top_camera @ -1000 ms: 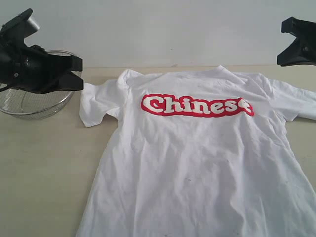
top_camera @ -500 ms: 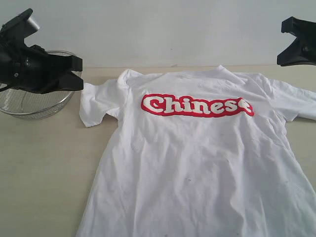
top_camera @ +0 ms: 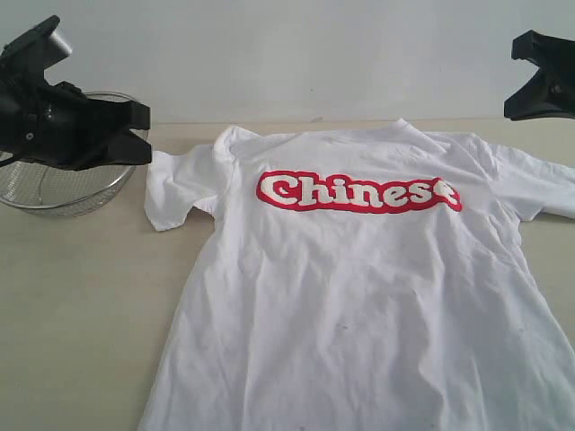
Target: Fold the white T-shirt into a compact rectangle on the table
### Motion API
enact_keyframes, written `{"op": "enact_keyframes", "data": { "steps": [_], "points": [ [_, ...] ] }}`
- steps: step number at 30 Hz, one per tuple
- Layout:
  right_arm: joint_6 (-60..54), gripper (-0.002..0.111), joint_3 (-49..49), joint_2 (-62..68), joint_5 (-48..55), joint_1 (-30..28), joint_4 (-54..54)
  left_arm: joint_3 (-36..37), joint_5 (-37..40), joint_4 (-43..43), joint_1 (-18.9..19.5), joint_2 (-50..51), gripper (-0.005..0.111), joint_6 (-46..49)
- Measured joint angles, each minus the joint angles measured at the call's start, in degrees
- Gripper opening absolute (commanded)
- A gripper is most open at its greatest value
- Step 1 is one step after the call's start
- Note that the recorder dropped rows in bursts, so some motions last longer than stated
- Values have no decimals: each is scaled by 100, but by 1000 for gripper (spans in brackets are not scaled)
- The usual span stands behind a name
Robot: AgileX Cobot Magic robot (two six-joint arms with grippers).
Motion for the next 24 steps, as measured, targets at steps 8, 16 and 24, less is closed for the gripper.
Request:
{"op": "enact_keyframes", "data": {
  "steps": [8,16,24],
  "points": [
    [0,0,0,0,0,0,0,0,0,0,0,0,4,0],
    [-628,0,13,0,-262,0,-25,0,0,0,0,0,4,0],
    [-2053,0,13,0,-2220,0,-72,0,0,0,0,0,4,0]
  ]
}}
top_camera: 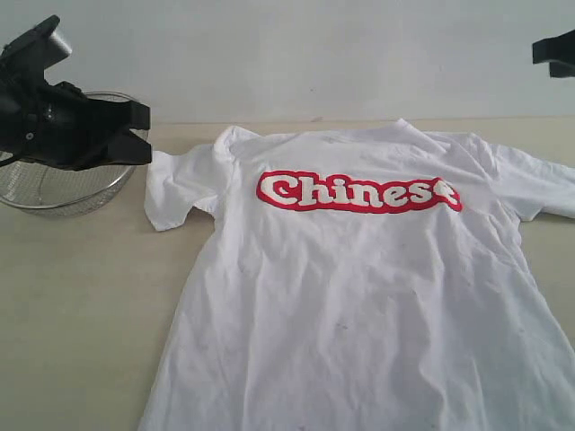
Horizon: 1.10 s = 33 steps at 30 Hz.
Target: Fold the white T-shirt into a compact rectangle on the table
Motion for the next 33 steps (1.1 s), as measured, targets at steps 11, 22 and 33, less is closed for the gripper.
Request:
{"op": "enact_keyframes", "data": {
  "steps": [11,22,33],
  "points": [
    [-38,0,0,0,-1327,0,0,0,0,0,0,0,4,0],
    [1345,0,0,0,-650,0,568,0,0,0,0,0,4,0],
    [2901,55,0,1345,760,-501,610,0,-107,0,0,0,4,0]
  ]
}}
